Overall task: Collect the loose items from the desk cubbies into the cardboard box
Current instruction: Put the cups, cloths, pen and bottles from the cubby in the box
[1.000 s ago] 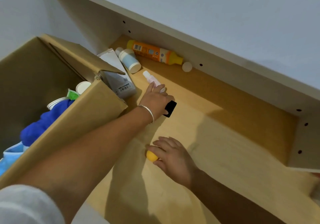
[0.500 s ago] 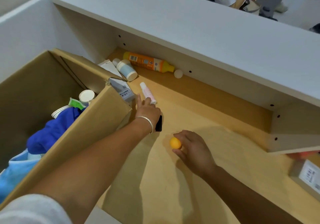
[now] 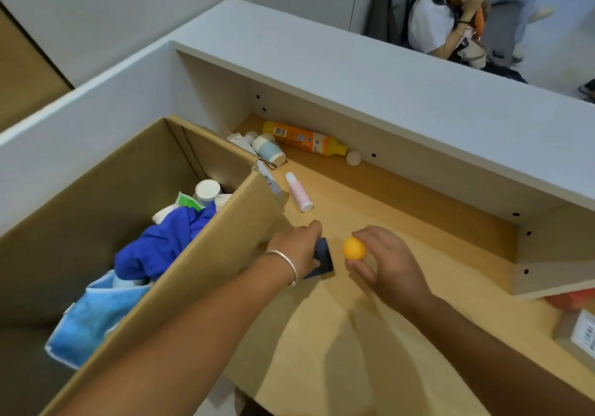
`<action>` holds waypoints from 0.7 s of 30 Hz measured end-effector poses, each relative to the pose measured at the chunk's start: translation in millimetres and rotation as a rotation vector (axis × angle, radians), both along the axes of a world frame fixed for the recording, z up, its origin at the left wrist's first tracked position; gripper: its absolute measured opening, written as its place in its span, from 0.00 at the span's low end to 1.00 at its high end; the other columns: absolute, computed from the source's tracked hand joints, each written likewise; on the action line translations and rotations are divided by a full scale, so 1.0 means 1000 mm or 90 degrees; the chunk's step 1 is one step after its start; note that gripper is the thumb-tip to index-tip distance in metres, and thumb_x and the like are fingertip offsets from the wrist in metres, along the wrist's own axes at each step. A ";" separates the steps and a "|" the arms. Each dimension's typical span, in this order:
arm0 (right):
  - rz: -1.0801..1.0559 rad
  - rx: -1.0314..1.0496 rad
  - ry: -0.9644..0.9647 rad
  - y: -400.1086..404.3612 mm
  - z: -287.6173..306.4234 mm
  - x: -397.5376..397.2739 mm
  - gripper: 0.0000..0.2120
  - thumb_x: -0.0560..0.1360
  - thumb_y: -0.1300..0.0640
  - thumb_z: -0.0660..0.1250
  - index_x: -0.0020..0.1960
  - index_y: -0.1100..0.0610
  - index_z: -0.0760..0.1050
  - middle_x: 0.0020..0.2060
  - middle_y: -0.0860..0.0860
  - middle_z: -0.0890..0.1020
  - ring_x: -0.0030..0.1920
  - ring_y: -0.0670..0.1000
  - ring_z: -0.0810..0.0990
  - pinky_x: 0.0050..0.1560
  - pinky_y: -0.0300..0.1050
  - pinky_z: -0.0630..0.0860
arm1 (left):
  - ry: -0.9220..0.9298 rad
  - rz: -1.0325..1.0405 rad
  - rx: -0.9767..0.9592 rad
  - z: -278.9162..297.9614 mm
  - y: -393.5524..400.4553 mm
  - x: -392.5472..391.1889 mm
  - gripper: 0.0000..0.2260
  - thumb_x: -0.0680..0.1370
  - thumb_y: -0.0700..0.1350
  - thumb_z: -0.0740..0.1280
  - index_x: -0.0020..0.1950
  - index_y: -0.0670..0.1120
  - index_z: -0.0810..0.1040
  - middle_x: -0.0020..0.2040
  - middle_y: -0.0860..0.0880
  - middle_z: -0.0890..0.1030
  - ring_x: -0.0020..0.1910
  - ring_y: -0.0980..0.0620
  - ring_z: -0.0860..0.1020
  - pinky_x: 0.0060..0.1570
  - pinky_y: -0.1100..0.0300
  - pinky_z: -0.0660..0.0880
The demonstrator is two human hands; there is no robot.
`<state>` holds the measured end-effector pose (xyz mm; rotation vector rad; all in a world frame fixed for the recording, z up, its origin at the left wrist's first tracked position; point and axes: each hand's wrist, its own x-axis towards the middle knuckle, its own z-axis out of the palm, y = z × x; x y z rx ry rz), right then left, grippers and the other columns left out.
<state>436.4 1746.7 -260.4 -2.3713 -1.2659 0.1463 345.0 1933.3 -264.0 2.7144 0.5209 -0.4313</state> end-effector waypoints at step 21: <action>0.133 0.133 -0.036 0.221 0.127 -0.121 0.27 0.74 0.40 0.67 0.69 0.49 0.70 0.64 0.47 0.75 0.66 0.49 0.68 0.63 0.46 0.65 | -0.210 0.362 0.113 0.142 0.105 -0.260 0.25 0.73 0.53 0.69 0.68 0.56 0.65 0.65 0.55 0.75 0.62 0.51 0.74 0.54 0.55 0.73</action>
